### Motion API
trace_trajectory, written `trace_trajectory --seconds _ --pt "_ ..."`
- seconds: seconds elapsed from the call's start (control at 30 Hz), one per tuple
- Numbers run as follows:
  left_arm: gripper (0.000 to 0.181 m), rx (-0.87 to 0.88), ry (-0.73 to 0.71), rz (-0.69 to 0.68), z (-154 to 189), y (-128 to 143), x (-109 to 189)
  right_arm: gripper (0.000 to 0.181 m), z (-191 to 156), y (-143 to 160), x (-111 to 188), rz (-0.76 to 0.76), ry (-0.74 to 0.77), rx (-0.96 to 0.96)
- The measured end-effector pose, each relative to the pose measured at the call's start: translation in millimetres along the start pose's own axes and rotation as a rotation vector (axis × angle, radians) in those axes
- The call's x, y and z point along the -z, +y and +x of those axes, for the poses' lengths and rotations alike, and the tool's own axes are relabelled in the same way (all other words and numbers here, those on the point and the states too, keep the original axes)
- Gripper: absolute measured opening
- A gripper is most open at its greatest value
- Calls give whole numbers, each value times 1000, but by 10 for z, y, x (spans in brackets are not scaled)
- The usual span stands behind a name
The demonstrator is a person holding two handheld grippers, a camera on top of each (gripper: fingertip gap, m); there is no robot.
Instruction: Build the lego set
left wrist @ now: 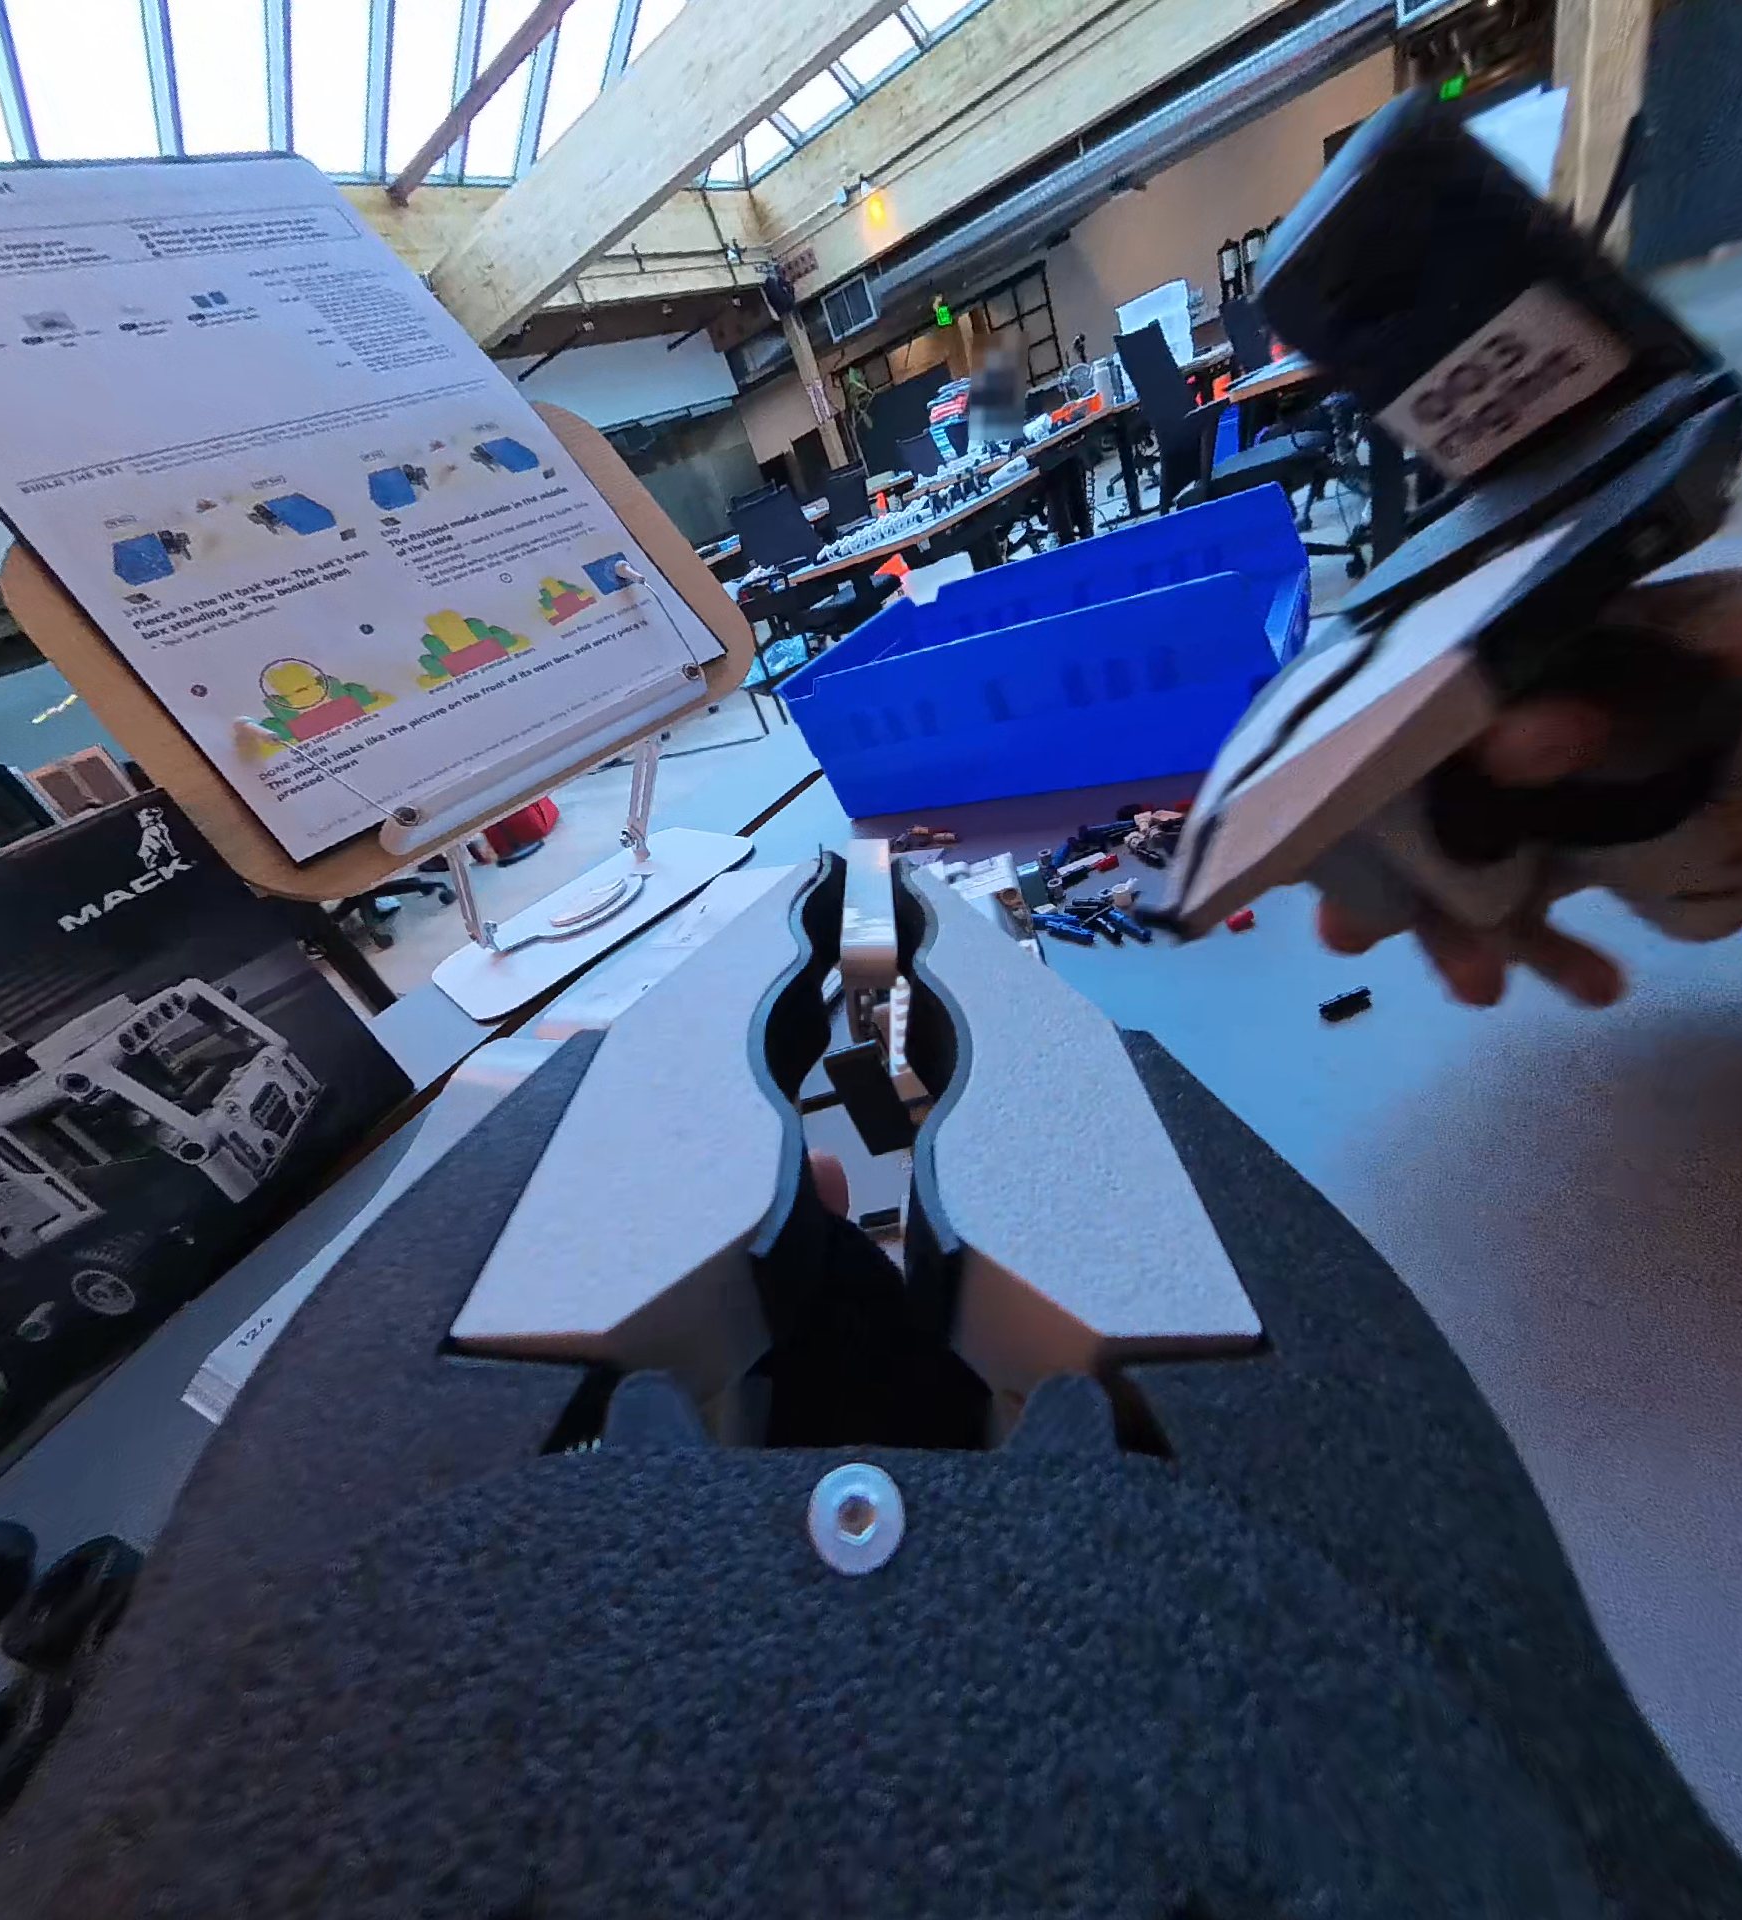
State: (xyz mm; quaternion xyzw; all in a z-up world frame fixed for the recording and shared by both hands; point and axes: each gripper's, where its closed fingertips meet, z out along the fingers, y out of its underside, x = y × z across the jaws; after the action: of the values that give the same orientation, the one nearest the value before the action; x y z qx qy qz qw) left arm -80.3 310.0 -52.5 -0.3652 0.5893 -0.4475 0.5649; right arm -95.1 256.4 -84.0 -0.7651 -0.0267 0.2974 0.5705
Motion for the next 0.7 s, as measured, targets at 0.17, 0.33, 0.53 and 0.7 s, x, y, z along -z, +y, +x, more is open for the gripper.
trace_trajectory --seconds 0.17,0.33,0.53,0.7 --pt "6 -155 -8 -18 146 18 -3 3 207 -81 -202 81 18 -63" --pt "6 -264 11 -63 277 145 -41 3 246 -164 -55 165 81 55" --pt "6 -330 30 -69 340 231 -76 2 263 -16 -61 104 158 168" --pt "6 -324 44 -71 376 247 -83 2 327 34 -89 77 183 146"
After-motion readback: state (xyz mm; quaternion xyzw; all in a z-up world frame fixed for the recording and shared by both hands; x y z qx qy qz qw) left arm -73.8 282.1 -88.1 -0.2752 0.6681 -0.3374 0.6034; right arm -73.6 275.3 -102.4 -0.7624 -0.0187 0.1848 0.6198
